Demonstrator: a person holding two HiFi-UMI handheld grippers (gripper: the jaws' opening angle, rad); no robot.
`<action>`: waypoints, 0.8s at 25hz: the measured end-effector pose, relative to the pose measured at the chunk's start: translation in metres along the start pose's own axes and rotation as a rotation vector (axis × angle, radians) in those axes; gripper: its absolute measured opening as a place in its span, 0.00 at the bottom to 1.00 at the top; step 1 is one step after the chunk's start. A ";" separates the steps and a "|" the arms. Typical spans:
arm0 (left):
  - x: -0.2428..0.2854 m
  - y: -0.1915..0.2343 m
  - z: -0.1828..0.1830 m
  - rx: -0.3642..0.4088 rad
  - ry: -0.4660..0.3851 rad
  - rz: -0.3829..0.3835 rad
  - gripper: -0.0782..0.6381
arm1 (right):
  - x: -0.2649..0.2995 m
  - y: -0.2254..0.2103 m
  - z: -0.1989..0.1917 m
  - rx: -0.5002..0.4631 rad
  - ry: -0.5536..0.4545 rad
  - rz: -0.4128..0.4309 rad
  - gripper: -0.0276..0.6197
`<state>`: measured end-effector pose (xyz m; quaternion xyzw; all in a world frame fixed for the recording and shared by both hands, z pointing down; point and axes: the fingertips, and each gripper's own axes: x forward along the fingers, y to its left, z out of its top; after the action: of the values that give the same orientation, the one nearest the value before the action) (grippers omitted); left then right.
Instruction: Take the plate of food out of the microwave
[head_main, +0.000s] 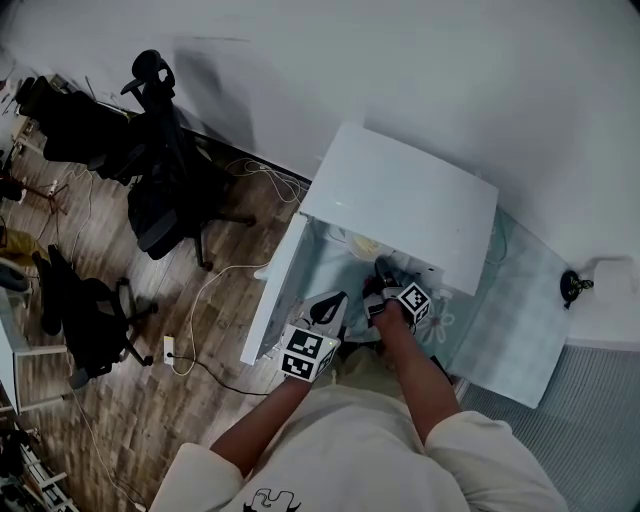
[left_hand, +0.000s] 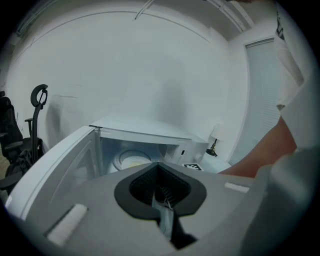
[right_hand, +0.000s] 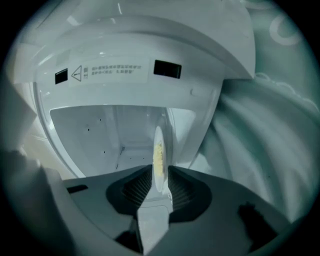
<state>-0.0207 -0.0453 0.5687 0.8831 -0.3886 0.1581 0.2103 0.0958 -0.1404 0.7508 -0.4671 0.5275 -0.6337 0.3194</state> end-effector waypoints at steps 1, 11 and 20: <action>0.008 0.005 -0.004 -0.005 0.006 0.006 0.11 | 0.001 -0.001 0.000 0.000 0.002 -0.002 0.20; 0.073 0.045 -0.056 -0.027 0.134 0.053 0.11 | 0.005 -0.001 0.005 0.016 -0.020 0.003 0.20; 0.076 0.046 -0.060 -0.055 0.144 0.053 0.11 | 0.013 -0.002 0.010 0.002 0.005 -0.003 0.19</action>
<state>-0.0126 -0.0908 0.6658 0.8526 -0.4000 0.2161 0.2574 0.1004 -0.1555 0.7560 -0.4656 0.5270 -0.6360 0.3177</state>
